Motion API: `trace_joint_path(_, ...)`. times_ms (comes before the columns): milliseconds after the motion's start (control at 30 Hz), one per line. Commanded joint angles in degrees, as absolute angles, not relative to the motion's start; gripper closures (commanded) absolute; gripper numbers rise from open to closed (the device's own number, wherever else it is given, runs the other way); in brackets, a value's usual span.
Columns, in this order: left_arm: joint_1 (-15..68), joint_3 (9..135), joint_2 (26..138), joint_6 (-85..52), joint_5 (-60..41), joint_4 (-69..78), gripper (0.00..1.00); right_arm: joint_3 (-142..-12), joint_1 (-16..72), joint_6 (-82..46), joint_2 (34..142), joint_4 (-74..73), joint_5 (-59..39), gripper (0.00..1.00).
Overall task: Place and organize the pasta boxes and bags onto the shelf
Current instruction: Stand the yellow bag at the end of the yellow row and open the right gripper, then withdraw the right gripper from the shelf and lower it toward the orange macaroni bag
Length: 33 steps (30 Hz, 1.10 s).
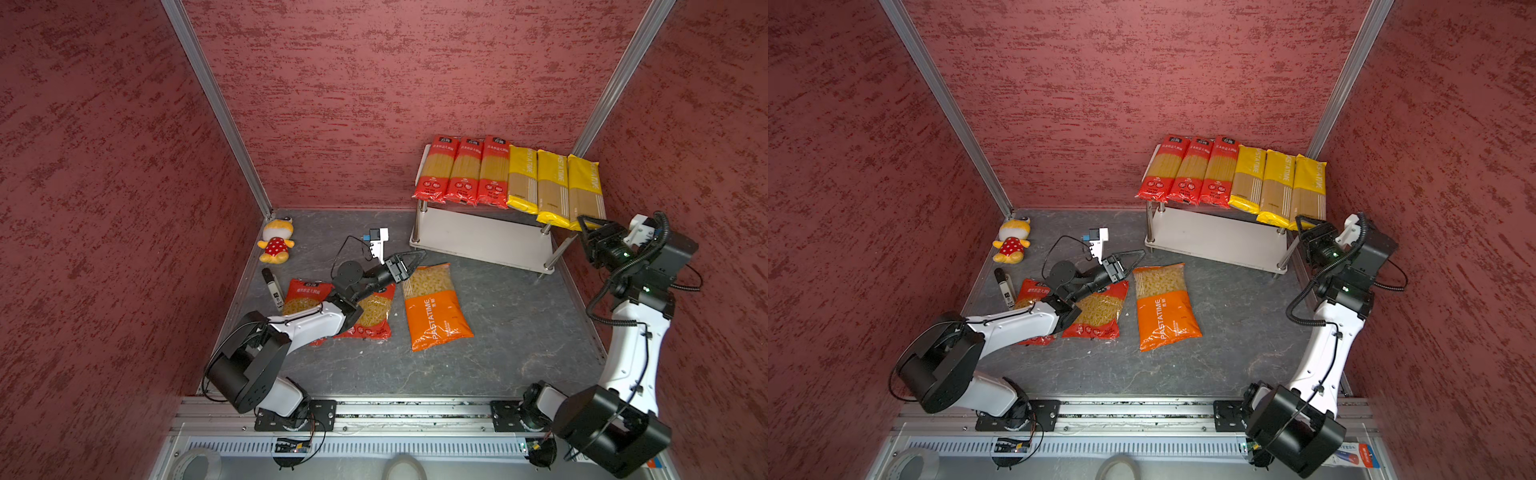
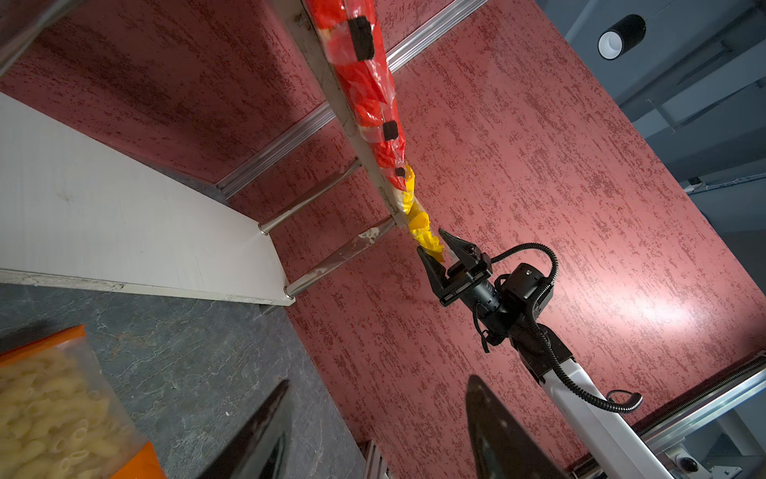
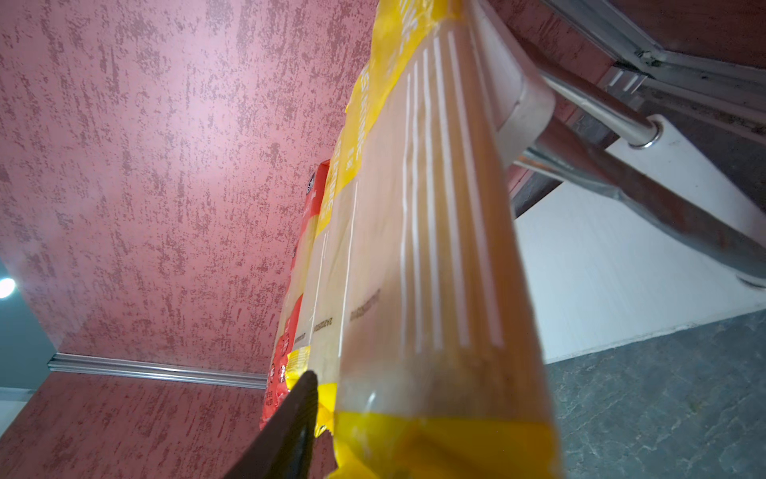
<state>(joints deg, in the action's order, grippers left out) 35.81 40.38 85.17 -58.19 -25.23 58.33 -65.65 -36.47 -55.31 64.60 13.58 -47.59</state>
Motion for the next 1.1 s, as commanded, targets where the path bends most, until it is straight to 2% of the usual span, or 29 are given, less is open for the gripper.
trace_joint_path(0, 35.9, 40.4, 84.8, -57.5, -25.2, 59.8, 0.35, -68.0, -36.5, -55.4, 65.7, 11.1, -48.5, 0.58)
trace_joint_path(200, 35.9, 40.9, 85.2, -57.7, -25.3, 59.8, 0.35, -70.8, -36.6, -53.6, 68.3, 12.3, -48.1, 0.70)
trace_joint_path(433, 36.1, 40.9, 85.1, -57.6, -25.1, 59.4, 0.35, -73.0, -36.5, -53.1, 71.0, 11.7, -48.9, 0.73)
trace_joint_path(567, 36.2, 41.0, 85.2, -57.4, -25.2, 59.4, 0.35, -73.8, -36.5, -53.2, 72.2, 11.2, -49.9, 0.69)
trace_joint_path(667, 36.2, 41.0, 85.2, -57.4, -25.1, 59.3, 0.35, -72.8, -36.5, -53.5, 71.2, 10.7, -49.8, 0.50)
trace_joint_path(767, 36.3, 40.9, 85.2, -57.4, -25.0, 59.4, 0.35, -70.2, -36.4, -54.7, 69.0, 9.5, -50.1, 0.40)
trace_joint_path(900, 36.4, 41.0, 85.7, -57.4, -25.2, 59.6, 0.35, -67.2, -35.5, -55.6, 66.1, 8.5, -50.3, 0.32)
trace_joint_path(1067, 36.6, 41.3, 86.2, -57.6, -25.2, 59.8, 0.35, -64.1, -33.2, -55.6, 63.2, 10.0, -49.5, 0.28)
